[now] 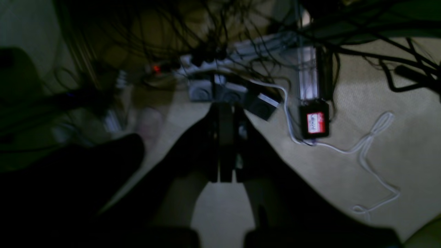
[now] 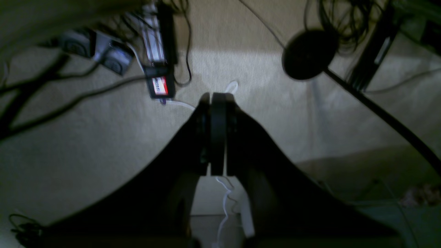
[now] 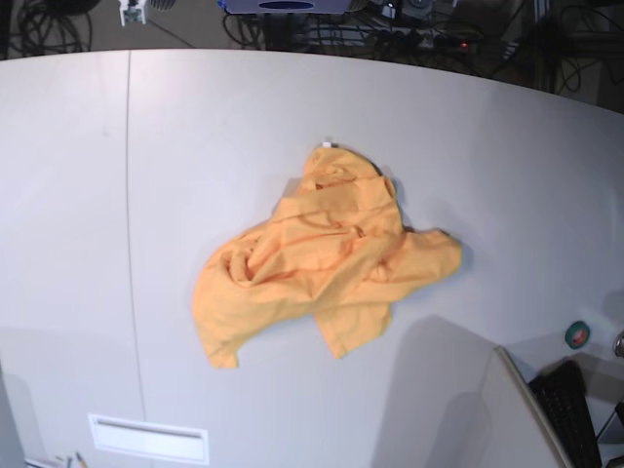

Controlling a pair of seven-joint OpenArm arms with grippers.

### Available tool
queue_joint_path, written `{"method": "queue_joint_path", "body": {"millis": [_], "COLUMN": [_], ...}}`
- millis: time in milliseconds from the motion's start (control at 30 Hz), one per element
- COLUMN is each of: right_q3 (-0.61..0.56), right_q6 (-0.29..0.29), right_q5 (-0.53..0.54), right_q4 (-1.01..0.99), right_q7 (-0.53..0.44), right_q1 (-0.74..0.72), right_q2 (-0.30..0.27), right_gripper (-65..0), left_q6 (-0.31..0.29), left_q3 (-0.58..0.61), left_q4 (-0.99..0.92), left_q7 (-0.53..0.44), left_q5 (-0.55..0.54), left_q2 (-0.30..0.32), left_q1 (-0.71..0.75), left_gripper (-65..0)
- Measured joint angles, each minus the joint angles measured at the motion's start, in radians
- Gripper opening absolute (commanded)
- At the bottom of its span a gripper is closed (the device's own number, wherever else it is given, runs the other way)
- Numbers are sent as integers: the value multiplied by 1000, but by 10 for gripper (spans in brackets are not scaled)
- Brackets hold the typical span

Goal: Layout the t-shirt on the table in an organized manner, then fold the t-shirt properly

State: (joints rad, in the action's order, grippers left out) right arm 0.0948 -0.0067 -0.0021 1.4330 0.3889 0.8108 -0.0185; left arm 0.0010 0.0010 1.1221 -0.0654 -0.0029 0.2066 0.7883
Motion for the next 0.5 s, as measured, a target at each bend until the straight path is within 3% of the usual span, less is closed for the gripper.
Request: {"method": "queue_joint_path", "body": {"millis": [133, 367, 500], "right_q3": [2, -45, -162], "right_q6": [0, -10, -1], "right_q5": [2, -3, 1], "right_q4": [199, 499, 563], "right_q7": [69, 99, 91], "right_q1": [58, 82, -5], "right_q2": [-3, -11, -9], "right_gripper": [-650, -650, -650], "left_q6": [0, 0, 6], "left_q3": [-2, 0, -5], "left_q4": [190, 501, 619], "left_q7": [5, 1, 3], "left_q5": [-31, -386, -452], "left_q2": [45, 167, 202], "left_q1": [123, 221, 204], "left_gripper": [-650, -650, -650]}}
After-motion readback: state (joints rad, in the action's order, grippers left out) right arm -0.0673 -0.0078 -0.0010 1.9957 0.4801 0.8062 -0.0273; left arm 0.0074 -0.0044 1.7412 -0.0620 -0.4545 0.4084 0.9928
